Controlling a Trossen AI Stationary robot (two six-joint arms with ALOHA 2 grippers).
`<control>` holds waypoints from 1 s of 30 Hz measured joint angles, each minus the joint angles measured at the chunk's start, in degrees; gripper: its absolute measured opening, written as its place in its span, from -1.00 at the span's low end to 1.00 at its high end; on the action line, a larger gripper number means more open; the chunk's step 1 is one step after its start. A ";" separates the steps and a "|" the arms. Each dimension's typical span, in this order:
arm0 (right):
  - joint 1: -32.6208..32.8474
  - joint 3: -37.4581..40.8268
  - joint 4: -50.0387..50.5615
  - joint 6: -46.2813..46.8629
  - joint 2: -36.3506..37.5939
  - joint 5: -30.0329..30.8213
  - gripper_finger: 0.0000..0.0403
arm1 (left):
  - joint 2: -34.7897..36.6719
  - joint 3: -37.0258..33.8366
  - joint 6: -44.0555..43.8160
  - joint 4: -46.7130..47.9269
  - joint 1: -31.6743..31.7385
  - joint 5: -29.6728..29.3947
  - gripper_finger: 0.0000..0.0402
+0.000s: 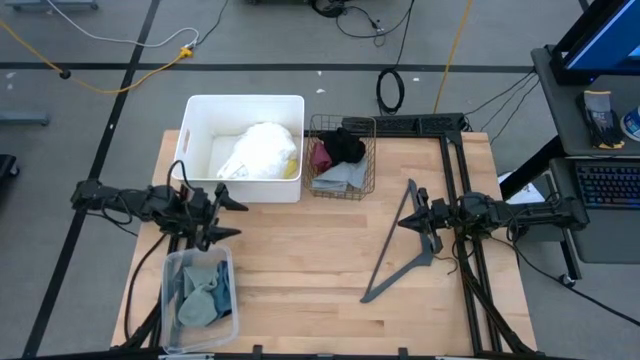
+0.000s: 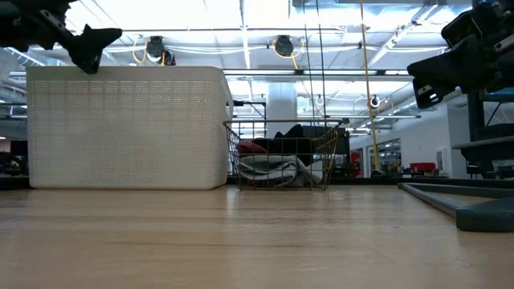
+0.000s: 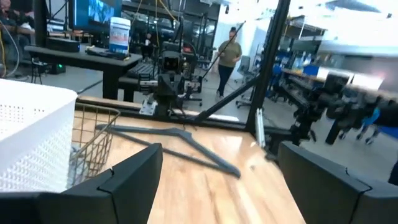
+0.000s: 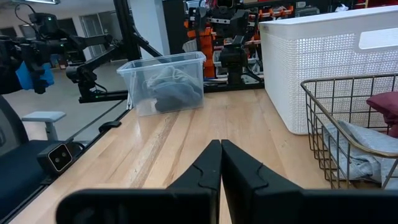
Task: Pick & Place Cloths
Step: Return to Home Position
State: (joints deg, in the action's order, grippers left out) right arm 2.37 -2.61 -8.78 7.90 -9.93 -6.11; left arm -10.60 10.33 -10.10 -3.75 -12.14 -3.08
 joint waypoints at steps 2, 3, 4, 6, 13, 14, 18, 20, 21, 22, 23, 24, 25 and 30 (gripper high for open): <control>0.00 0.00 0.02 0.00 0.00 0.00 -0.98 | 0.01 0.00 -1.53 -0.64 0.00 0.00 0.61; 0.00 0.00 0.01 -0.01 0.00 0.00 -0.98 | 0.06 0.00 -2.43 -0.58 0.00 0.01 0.61; 0.00 0.02 0.02 -0.02 0.00 0.00 -0.98 | 0.04 0.00 -2.94 -0.53 0.00 0.03 0.61; 0.00 0.02 0.02 -0.01 0.00 0.02 -0.98 | 0.03 0.00 -3.78 -0.53 0.00 0.03 0.61; 0.00 0.04 0.02 -0.01 0.00 0.01 -0.98 | -0.01 0.00 -3.75 -0.44 0.00 0.03 0.61; 0.00 0.04 0.02 -0.02 0.00 0.02 -0.98 | -0.01 0.00 -3.73 -0.44 0.00 0.03 0.61; 0.00 0.04 0.02 0.00 0.00 0.01 -0.98 | -0.01 0.00 -3.73 -0.42 0.00 0.03 0.61; 0.00 0.04 0.02 0.00 0.00 0.00 -0.98 | -0.01 0.00 -3.71 -0.40 0.00 0.03 0.61; 0.00 0.04 0.02 -0.01 0.00 0.01 -0.98 | -0.01 0.00 -3.70 -0.40 0.00 0.03 0.61; 0.00 0.04 0.02 -0.01 0.00 0.00 -0.98 | -0.01 0.00 -3.71 -0.39 0.00 0.03 0.61; 0.00 0.04 0.02 0.00 0.00 0.02 -0.98 | -0.01 0.00 -3.68 -0.37 0.00 0.03 0.61; 0.00 0.04 0.02 -0.02 0.00 0.01 -0.98 | -0.01 0.00 -3.67 -0.37 0.00 0.03 0.61; 0.00 0.04 0.02 0.00 0.00 0.00 -0.98 | -0.01 0.00 -3.68 -0.37 0.00 0.03 0.61; 0.00 0.04 0.02 -0.02 0.00 0.00 -0.98 | -0.01 0.00 -3.64 -0.35 0.00 0.05 0.61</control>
State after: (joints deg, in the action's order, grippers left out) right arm 2.37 -2.57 -8.75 7.88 -9.93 -6.11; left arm -10.61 10.33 -13.74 -4.10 -12.14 -3.03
